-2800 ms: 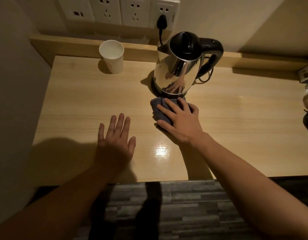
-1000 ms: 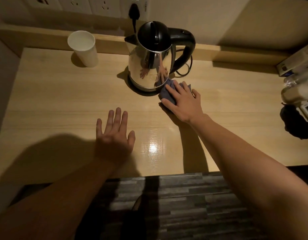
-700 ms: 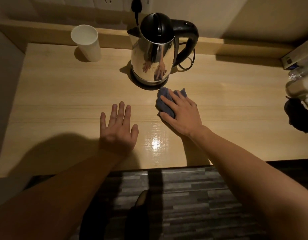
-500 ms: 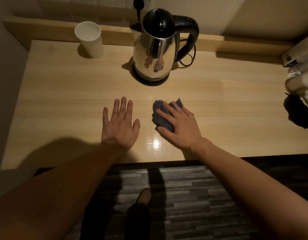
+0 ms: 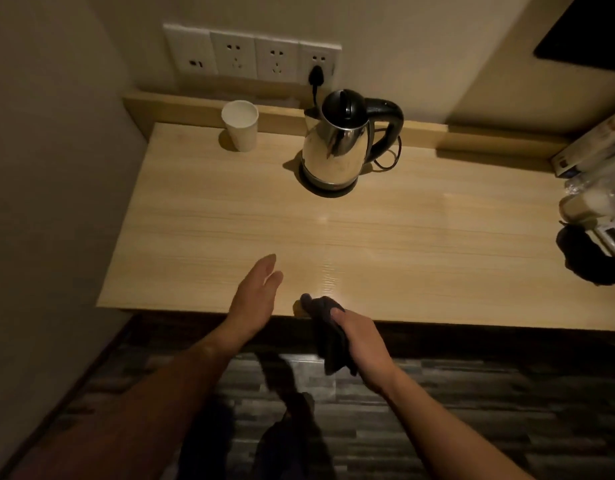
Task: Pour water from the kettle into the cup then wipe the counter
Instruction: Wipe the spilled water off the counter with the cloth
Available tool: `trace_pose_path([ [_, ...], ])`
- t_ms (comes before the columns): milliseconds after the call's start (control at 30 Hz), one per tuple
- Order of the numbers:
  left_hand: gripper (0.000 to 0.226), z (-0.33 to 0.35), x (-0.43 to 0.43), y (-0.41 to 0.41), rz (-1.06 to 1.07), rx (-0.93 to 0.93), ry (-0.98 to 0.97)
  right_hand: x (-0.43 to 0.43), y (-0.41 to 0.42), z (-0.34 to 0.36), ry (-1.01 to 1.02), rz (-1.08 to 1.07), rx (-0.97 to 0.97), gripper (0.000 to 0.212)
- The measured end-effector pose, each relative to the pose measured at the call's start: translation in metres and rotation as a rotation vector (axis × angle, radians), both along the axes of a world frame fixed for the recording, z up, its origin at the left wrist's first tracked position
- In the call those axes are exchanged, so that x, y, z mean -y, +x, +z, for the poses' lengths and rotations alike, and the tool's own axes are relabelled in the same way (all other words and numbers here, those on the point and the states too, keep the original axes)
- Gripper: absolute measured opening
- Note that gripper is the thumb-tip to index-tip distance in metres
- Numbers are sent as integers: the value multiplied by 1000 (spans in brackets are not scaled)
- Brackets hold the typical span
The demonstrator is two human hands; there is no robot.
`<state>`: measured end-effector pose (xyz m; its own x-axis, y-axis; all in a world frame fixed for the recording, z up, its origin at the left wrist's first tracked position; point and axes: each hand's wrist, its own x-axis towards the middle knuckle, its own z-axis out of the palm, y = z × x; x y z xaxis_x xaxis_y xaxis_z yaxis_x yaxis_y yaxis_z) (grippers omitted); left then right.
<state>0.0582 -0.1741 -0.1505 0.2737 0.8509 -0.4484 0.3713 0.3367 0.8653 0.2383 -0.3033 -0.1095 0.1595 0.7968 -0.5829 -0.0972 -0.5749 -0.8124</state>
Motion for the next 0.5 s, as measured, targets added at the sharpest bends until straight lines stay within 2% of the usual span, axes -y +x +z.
trace_pose_path([
  [67,45,24,16,-9,128,144,-260,-7,-23,26,-66,-245,-661,42],
  [100,42,37,21,-15,191,207,-369,-12,-35,40,-80,-308,-887,44],
  [133,41,53,24,-24,241,279,-458,-19,-45,54,-79,-323,-1010,49],
  [200,41,85,27,-42,251,426,-544,-35,-64,80,-44,-299,-1103,61],
  [267,39,110,23,-59,235,504,-494,-53,-80,98,-56,-285,-1160,68],
  [400,41,137,0,-92,257,465,-300,-86,-107,117,-128,-148,-1163,66],
  [500,30,146,-22,-114,286,437,-182,-112,-121,120,-139,-49,-1152,79],
])
